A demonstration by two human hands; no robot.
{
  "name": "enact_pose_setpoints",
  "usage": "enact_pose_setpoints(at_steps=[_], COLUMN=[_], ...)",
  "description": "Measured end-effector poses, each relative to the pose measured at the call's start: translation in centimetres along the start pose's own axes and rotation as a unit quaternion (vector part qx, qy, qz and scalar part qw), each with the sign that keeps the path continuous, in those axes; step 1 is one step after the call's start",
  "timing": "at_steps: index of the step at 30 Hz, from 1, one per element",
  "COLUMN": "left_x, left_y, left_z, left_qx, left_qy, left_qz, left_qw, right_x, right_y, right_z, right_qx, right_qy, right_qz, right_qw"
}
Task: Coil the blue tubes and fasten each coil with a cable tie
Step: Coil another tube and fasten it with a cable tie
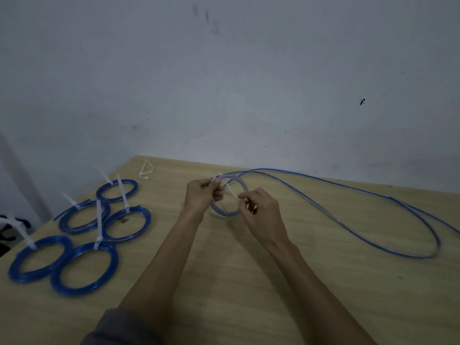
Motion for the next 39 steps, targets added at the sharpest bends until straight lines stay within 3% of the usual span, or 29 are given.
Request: enact_pose_setpoints(at_steps=[4, 11, 16, 20, 25, 28, 39], left_x=[-0.9, -0.4, -0.8, -1.0, -1.1, -1.2, -1.2], left_y=[1.9, 3.2, 4.3, 4.5, 3.3, 2.9, 3.2], left_z=[0.1, 1.0, 1.1, 1.4, 2.2, 2.4, 3.6], left_qx=[0.042, 0.062, 0.073, 0.089, 0.083, 0.100, 0.019], left_qy=[-0.022, -0.057, -0.107, -0.154, -0.242, -0.251, -0.248], left_qz=[0.076, 0.166, 0.238, 0.253, 0.274, 0.292, 0.240], left_qw=[0.996, 0.982, 0.963, 0.951, 0.927, 0.917, 0.938], right_x=[-0.2, 0.2, 0.5, 0.2, -0.5, -0.8, -1.2], right_y=[1.3, 0.6, -0.5, -0.7, 0.6, 0.6, 0.4], right_z=[-1.2, -3.0, -4.3, -4.4, -5.2, -4.8, -4.0], right_qx=[-0.065, -0.137, -0.207, -0.194, -0.139, -0.101, -0.109], right_qy=[-0.030, -0.022, -0.111, -0.102, -0.072, -0.051, -0.069], right_qz=[0.049, 0.033, -0.001, -0.017, 0.093, 0.134, 0.060], right_qw=[0.996, 0.990, 0.972, 0.975, 0.983, 0.985, 0.990])
Point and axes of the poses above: each hand's wrist, its own x-axis towards the middle knuckle, its own y-axis out of the palm, z = x × y, the point moved 3 cm from there along x, towards the middle knuckle, and after that the axes turned 2 degrees about -z, right-handed, at the moved point
